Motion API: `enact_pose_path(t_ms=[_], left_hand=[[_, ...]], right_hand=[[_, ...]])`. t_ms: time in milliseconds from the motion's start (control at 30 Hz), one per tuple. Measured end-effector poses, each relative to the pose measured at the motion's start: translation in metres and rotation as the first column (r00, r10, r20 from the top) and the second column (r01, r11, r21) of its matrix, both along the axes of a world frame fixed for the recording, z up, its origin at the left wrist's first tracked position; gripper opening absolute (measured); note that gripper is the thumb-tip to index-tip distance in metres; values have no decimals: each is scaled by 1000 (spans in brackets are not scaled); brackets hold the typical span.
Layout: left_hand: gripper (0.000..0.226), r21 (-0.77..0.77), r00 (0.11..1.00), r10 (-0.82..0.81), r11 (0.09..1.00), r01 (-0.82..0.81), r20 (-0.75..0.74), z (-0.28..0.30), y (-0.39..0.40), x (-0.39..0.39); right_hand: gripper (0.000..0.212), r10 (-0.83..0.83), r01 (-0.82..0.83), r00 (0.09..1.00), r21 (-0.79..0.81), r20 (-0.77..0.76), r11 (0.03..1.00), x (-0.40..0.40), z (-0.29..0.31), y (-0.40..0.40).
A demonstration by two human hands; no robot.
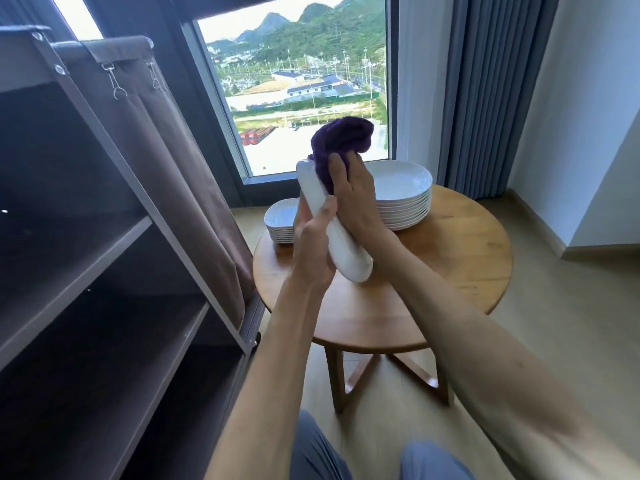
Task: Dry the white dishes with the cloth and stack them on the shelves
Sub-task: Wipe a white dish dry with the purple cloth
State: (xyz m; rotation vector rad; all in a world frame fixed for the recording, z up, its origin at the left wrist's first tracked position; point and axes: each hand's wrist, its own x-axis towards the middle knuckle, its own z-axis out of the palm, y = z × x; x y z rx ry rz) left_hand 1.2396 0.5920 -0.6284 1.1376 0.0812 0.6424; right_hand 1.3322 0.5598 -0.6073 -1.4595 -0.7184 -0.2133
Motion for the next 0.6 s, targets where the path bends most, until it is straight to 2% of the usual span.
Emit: enact_pose_path(t_ms=[167,267,333,400,467,533,600], left_hand=[[40,-156,999,18,988,-12,37,-3,2,-6],[44,-292,993,115,949,-121,-36,5,9,2],[40,-314,975,205,923,-222,-87,8,21,8],[31,-223,946,300,921,-320,-120,5,30,9],[29,-103,917,369,917,-386,-150,2,35,8],[31,32,878,448,893,-449,-171,1,38,9],[39,302,842,522,832,-466,-138,1,37,6]], right_hand=[[29,13,-16,1000,-141,-19,990,18,-13,-4],[31,41,-51,998,-195,-56,979,7,-40,-17],[32,99,-105,994,-148,-50,983,-13,-63,-28],[33,144,-149,988,-108,-53,983,-28,-81,-40],[31,138,-147,988,-135,-75,980,-27,-91,-46],[36,27,-55,992,-228,-126,972,-16,-94,-49],[39,-104,33,975,-336,-196,941,-4,-98,-51]])
